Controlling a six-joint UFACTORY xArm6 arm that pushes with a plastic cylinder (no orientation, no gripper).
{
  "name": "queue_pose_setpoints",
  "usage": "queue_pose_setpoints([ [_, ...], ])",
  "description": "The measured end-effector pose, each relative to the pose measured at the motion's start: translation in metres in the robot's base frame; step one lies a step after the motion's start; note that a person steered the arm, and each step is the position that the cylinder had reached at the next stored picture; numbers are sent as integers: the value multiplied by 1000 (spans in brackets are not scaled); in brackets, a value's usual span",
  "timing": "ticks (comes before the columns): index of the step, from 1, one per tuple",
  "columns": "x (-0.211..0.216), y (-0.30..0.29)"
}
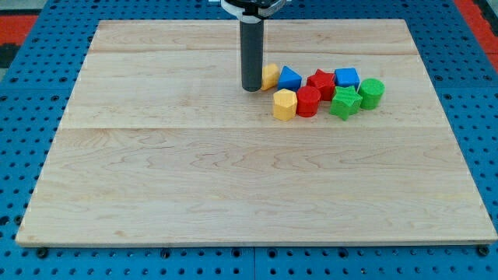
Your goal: Form a triangle of a red circle with a yellow hexagon and a green star
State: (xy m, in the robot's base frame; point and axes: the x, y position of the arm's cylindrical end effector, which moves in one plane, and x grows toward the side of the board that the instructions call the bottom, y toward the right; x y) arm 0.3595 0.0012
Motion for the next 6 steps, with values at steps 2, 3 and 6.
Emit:
queue_pose_setpoints([
  [2,126,34],
  [3,115,84],
  [6,36,163],
])
